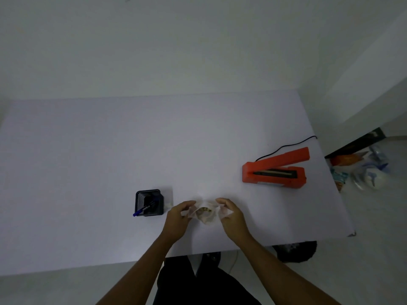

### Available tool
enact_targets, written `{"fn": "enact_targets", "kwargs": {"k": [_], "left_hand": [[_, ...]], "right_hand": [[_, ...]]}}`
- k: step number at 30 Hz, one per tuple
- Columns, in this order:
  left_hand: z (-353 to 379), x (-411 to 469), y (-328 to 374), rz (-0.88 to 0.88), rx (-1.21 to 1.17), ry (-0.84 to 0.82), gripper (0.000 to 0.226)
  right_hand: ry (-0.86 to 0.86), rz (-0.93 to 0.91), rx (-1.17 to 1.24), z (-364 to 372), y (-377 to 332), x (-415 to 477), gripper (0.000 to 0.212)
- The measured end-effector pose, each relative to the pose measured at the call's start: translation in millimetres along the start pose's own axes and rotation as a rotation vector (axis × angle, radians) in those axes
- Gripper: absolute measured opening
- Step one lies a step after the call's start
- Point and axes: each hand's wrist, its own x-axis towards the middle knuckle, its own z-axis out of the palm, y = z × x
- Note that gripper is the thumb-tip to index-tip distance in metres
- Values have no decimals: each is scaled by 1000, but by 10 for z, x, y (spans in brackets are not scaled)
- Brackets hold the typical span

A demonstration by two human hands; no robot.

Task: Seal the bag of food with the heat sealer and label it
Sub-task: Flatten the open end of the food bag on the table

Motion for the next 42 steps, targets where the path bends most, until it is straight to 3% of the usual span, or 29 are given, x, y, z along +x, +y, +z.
{"fn": "enact_targets", "kwargs": {"k": [4,6,10,19,24,29,34,38,42], "left_hand": [[0,96,-11,-15,-6,-31,30],[9,142,4,-20,-26,-18,18],[19,213,-11,-57,-9,-21,27],[105,180,-119,-155,-101,-81,25],[157,120,-161,-207,-137,-76,2],[142,88,-251,-296,-117,-85,10],[149,89,-198,-414,-53,-65,10],[160,123,-147,-378,121,-102,8],[224,102,-27,-400,293,-59,8]], "right_hand": [[26,-1,69,8,-115,51,20],[46,-60,-23,-8,-86,99,27],[79,-43,-47,-55,-45,168,13],[12,107,-1,-104,198,184,20],[-14,115,-41,-123,301,152,13],[-68,122,-79,-136,321,180,8],[-73,206,-74,-100,376,186,10],[-82,333,-35,-101,369,224,7],[-94,400,-62,-50,407,206,21]]}}
